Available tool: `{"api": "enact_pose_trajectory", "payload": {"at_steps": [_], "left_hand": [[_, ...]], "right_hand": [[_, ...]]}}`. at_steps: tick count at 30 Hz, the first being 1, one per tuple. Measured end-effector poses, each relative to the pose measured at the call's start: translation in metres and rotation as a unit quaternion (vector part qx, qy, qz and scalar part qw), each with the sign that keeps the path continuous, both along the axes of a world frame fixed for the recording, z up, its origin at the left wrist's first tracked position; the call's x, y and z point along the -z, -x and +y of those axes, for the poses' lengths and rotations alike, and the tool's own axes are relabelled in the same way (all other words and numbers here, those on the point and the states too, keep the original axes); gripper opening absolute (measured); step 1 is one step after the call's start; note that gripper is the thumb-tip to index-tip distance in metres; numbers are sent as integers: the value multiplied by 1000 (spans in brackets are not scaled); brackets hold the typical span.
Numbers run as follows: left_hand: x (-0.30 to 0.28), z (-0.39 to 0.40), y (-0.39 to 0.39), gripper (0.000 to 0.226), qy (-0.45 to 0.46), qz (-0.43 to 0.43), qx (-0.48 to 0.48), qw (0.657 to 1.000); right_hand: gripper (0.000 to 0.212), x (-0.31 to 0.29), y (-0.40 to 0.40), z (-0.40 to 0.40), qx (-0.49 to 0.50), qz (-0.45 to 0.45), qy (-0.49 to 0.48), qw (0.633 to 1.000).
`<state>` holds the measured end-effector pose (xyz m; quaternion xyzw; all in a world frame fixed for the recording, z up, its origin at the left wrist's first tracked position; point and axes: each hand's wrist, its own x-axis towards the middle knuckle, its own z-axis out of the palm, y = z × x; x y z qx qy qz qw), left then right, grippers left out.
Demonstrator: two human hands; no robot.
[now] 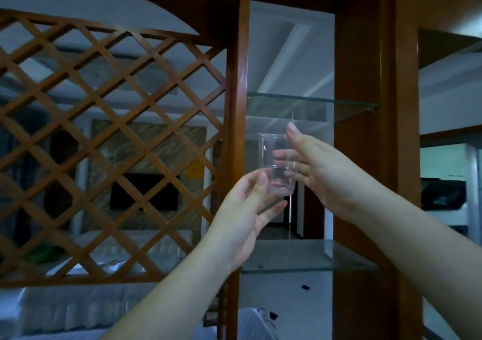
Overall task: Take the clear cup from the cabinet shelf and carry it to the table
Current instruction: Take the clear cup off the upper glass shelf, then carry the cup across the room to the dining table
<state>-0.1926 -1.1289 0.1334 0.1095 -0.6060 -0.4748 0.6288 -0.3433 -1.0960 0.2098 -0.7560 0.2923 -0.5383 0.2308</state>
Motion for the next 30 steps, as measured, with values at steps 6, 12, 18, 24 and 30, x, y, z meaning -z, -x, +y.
{"api": "enact_pose_trajectory", "payload": {"at_steps": [6, 12, 18, 24, 30], "left_hand": [[27, 21, 35, 53, -25, -6, 30, 999], [52, 49, 81, 45, -73, -15, 93, 993], [76, 98, 160, 47, -152, 1, 134, 979], [103, 168, 256, 46, -260, 14, 194, 946], [141, 238, 332, 50, -341, 41, 253, 905]], "right_hand": [[43, 22, 28, 29, 47, 7, -19, 999], [49, 48, 76, 64, 88, 2, -51, 995], [68, 79, 145, 121, 133, -69, -93, 984], [66, 110, 236, 198, 214, -77, -127, 965], [72, 140, 304, 273, 284, -60, -158, 944]]}}
